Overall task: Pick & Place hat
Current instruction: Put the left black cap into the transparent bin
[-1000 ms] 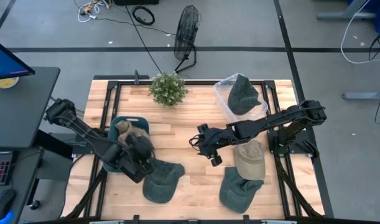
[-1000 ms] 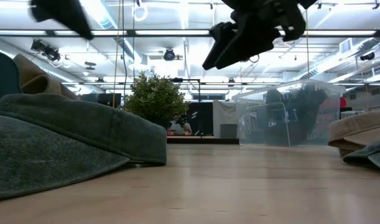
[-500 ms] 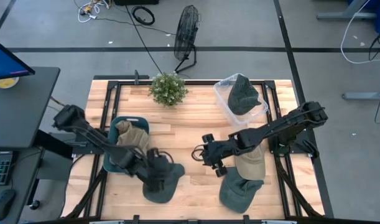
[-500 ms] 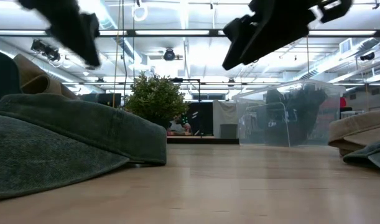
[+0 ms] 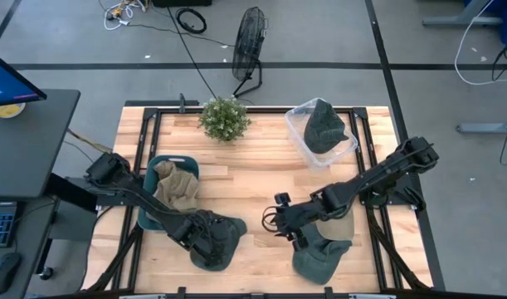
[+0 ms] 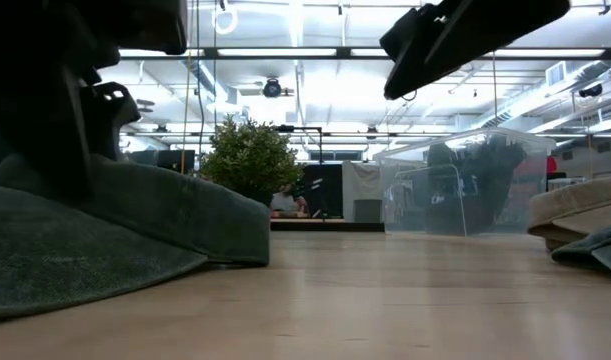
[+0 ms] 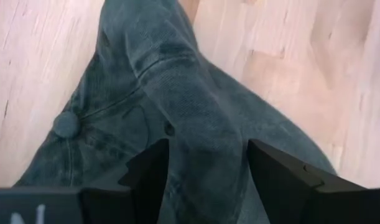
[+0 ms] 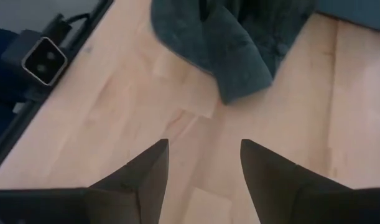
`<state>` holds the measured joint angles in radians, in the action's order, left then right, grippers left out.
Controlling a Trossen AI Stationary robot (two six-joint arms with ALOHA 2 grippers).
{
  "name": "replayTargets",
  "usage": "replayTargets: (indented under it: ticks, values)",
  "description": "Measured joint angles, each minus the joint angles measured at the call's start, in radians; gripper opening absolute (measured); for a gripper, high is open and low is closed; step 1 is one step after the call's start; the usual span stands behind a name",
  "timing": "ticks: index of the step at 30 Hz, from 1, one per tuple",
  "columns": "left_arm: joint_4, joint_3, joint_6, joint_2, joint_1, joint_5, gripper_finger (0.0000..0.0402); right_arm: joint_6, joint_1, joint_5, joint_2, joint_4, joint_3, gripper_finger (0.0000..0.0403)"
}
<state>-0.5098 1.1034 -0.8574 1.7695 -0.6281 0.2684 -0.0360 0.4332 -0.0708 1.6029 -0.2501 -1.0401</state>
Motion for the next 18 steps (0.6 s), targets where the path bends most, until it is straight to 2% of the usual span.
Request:
replayTargets:
  ticks: [7,10,13,18]
  values:
    - [0.057,0.000,0.005,-0.002,0.000,0.000,0.0224,-0.017,0.023,0.000,0.001,0.109,0.054,0.0204]
    - [0.058,0.000,0.014,-0.002,0.000,0.000,0.0211,-0.016,0.026,-0.001,0.007,0.161,0.070,0.0204]
    - [0.062,0.000,0.038,-0.002,0.000,0.000,0.0167,0.018,0.026,-0.003,0.012,0.265,0.087,0.0204]
    - [0.112,0.000,0.090,-0.002,0.028,0.025,0.0052,0.157,0.011,-0.018,0.057,0.536,0.108,0.0204]
